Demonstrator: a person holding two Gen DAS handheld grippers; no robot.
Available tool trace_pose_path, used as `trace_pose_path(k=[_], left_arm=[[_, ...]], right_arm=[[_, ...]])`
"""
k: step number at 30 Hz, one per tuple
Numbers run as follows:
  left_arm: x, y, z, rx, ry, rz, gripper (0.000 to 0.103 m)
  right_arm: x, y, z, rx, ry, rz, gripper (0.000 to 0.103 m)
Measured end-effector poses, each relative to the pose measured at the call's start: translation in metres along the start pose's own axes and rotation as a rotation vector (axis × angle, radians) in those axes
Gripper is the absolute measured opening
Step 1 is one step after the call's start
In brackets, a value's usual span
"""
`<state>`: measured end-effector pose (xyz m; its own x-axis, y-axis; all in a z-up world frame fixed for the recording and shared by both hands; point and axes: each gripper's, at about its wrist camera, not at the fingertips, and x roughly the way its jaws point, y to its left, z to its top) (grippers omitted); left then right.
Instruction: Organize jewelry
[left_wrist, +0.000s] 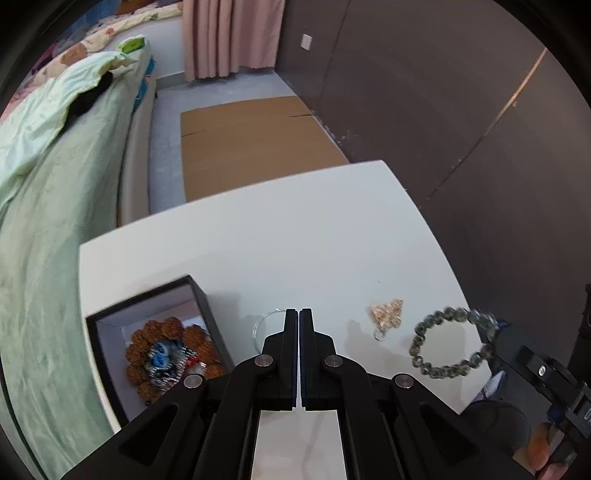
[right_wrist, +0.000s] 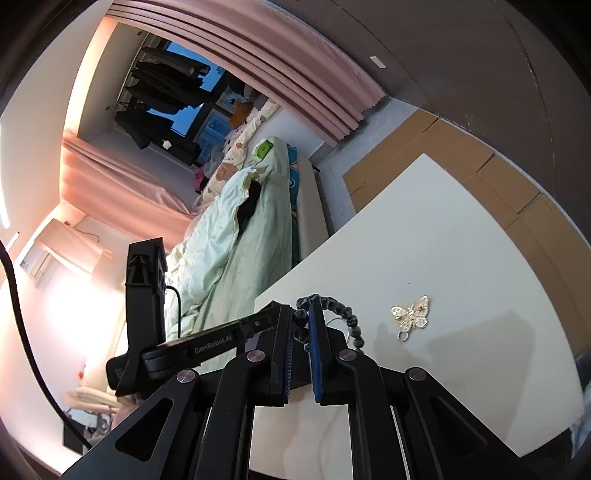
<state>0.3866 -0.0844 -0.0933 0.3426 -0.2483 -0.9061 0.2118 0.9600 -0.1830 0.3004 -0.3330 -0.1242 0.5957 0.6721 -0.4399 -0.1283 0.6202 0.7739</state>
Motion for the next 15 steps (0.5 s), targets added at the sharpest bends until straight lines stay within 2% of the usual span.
trace_pose_path(k=[2, 4, 6, 7, 8, 9, 10, 15], left_arm=[[0.009, -0.002, -0.004, 0.003, 0.054, -0.023, 0.003], [0.022, -0.007, -0.007, 0.015, 0.096, -0.015, 0.004], [0.031, -0.013, -0.010, 0.021, 0.115, -0.014, 0.013], [0.037, -0.015, -0.011, 0.018, 0.128, -0.021, 0.033], [0.041, -0.018, -0.011, 0.018, 0.136, -0.024, 0.065], [0.044, -0.020, -0.012, 0.021, 0.141, -0.023, 0.078], [0.047, -0.024, -0.012, 0.028, 0.133, -0.015, 0.085], [0.063, -0.023, -0.011, 0.005, 0.148, 0.055, 0.085]], right_arm=[[-0.002, 0.001, 0.001, -0.001, -0.008, -0.004, 0.010], [-0.008, -0.003, 0.002, 0.010, -0.025, -0.005, 0.010], [-0.014, -0.008, 0.005, 0.023, -0.041, -0.009, 0.010], [-0.017, -0.010, 0.006, 0.028, -0.047, -0.009, 0.010], [-0.020, -0.012, 0.007, 0.032, -0.052, -0.011, 0.010], [-0.023, -0.014, 0.007, 0.036, -0.057, -0.012, 0.010], [-0.025, -0.015, 0.008, 0.037, -0.059, -0.012, 0.010], [-0.032, -0.025, 0.010, 0.047, -0.063, -0.009, 0.010]])
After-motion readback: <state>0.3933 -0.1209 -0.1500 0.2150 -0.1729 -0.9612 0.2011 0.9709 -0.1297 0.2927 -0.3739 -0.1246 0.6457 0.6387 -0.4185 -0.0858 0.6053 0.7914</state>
